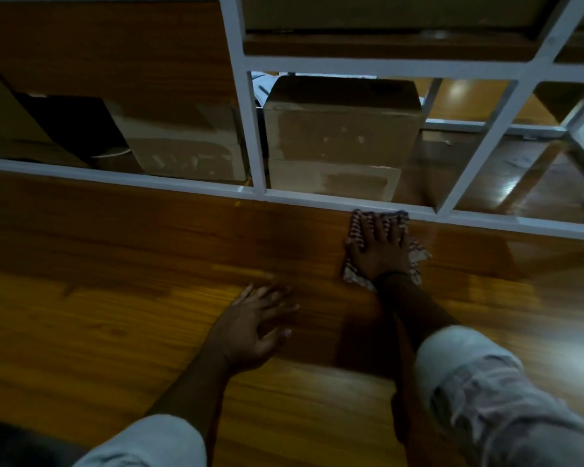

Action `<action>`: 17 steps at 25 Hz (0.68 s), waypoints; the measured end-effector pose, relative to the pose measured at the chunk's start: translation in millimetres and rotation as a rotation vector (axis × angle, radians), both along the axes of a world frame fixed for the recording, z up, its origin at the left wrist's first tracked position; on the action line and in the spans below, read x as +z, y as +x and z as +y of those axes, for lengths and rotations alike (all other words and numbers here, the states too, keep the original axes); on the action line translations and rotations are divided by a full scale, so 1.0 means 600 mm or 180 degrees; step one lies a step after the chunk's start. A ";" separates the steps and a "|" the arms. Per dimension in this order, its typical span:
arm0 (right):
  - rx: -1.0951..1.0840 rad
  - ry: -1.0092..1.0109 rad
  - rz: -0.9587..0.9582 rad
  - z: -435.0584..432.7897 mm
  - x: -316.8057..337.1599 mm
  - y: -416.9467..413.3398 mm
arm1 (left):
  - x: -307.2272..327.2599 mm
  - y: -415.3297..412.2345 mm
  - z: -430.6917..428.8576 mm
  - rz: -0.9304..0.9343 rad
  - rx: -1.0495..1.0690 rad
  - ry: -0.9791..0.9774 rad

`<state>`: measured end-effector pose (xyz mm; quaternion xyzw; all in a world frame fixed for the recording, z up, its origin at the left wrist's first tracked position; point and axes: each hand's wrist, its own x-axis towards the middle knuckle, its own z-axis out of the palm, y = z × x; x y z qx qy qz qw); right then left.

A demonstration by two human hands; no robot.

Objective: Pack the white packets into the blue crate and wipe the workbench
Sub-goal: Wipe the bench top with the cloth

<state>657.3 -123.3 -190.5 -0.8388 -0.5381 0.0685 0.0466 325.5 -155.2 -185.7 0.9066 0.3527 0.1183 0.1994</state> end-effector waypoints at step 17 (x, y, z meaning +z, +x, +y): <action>-0.0164 -0.0153 0.0014 -0.267 0.019 -0.204 | 0.008 -0.137 -0.005 0.0117 0.0026 -0.0131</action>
